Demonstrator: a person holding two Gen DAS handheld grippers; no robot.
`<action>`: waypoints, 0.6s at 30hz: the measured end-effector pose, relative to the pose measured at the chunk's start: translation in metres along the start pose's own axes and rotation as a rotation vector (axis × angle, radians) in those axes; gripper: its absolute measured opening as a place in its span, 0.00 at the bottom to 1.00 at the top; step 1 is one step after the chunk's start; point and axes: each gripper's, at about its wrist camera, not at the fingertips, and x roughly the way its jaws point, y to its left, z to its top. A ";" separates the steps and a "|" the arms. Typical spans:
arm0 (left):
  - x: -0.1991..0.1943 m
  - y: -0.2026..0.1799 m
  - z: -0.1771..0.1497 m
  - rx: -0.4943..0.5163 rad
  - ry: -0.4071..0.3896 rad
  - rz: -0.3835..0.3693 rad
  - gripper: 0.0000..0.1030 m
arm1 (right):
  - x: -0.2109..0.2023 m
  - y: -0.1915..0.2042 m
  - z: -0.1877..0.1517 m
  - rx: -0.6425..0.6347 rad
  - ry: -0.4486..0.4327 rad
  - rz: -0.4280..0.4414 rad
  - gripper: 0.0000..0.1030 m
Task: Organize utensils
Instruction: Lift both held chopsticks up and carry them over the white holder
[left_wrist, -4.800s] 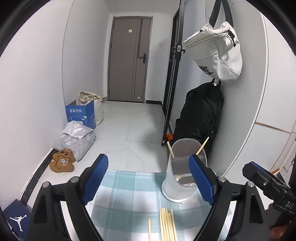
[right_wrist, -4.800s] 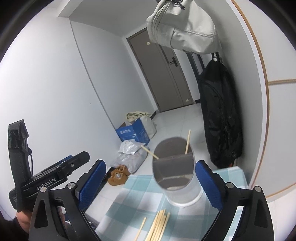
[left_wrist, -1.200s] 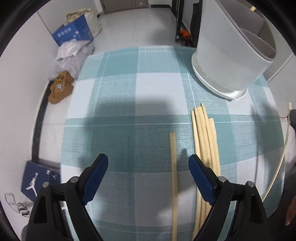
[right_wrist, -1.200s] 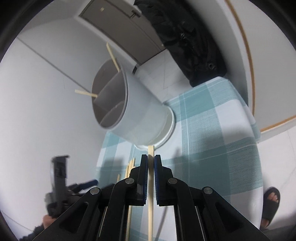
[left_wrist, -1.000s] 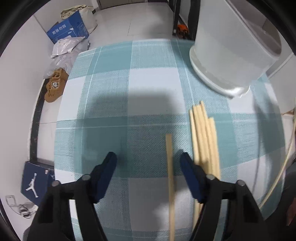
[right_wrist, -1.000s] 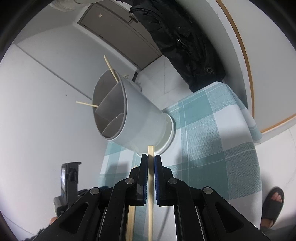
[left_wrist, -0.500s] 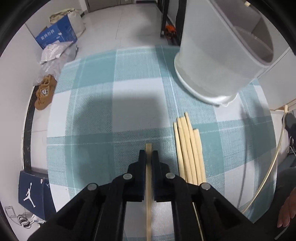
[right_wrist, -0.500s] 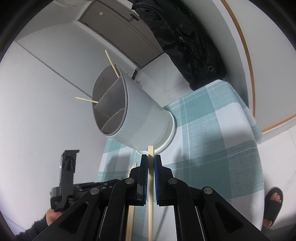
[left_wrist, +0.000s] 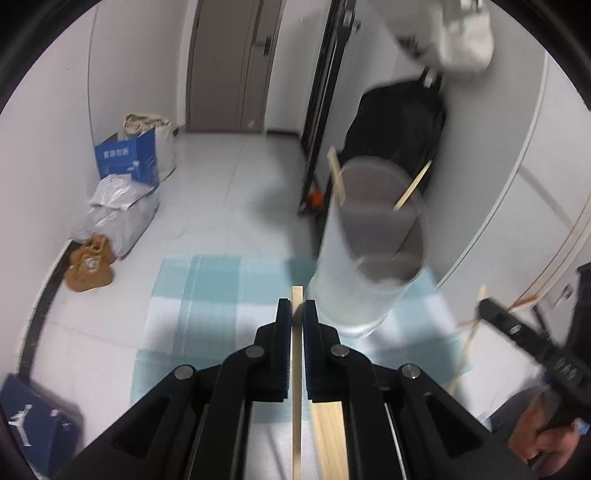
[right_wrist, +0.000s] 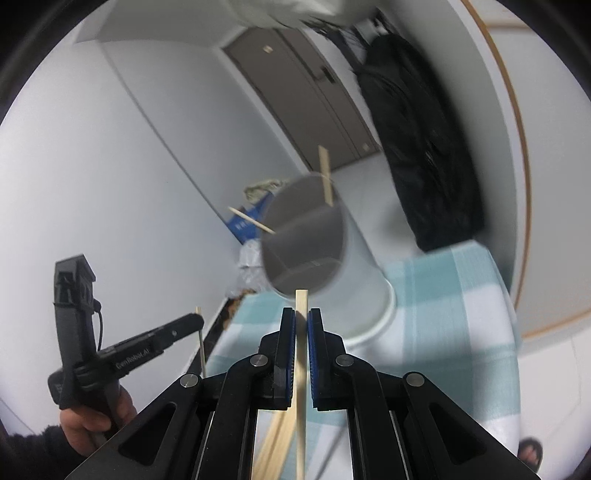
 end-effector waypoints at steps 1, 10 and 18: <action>-0.001 0.001 0.002 -0.005 -0.019 -0.007 0.02 | -0.002 0.006 0.002 -0.015 -0.014 -0.001 0.06; -0.021 0.003 0.027 -0.047 -0.175 -0.100 0.02 | -0.010 0.044 0.034 -0.103 -0.096 0.028 0.06; -0.036 -0.010 0.060 -0.055 -0.295 -0.137 0.02 | -0.011 0.074 0.085 -0.185 -0.150 0.036 0.06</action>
